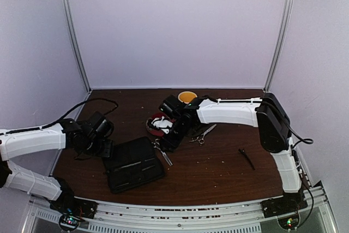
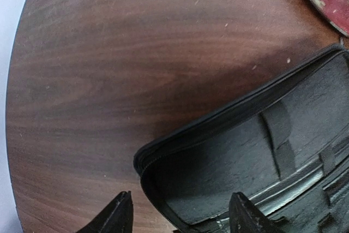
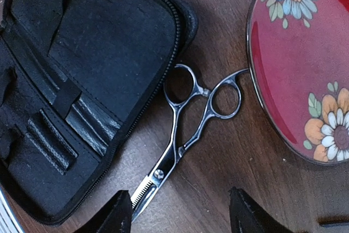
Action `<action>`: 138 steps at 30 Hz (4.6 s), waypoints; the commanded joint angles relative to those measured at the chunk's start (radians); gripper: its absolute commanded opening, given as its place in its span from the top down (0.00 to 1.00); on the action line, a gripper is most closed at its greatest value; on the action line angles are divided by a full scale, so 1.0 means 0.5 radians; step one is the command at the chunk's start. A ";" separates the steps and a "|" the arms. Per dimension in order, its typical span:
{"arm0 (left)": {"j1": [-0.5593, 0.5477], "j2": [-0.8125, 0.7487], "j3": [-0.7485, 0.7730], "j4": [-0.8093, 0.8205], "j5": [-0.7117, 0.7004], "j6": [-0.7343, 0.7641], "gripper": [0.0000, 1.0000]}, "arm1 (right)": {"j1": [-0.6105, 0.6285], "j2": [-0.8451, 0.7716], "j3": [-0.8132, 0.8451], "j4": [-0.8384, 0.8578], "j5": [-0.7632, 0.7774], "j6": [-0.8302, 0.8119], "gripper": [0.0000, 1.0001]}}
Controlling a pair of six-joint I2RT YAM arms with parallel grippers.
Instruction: Sort the hair-cutting tools
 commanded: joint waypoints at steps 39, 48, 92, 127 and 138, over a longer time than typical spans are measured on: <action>0.016 -0.080 -0.198 0.041 -0.092 -0.243 0.34 | 0.012 -0.119 -0.233 -0.262 0.315 -0.036 0.96; 0.018 0.006 -0.355 0.209 0.319 -0.306 0.44 | -0.076 -0.507 -0.699 -0.160 0.272 -0.140 0.98; -0.514 -0.749 -0.323 0.682 0.092 0.311 0.49 | 0.065 -0.762 -0.873 0.028 -0.415 -0.699 1.00; -0.514 -0.809 -0.153 0.398 -0.101 0.518 0.50 | 0.381 0.070 0.055 0.087 -0.527 -0.584 1.00; -0.514 -0.826 -0.179 0.416 -0.078 0.488 0.50 | 0.408 0.308 0.372 0.091 -0.540 -0.523 1.00</action>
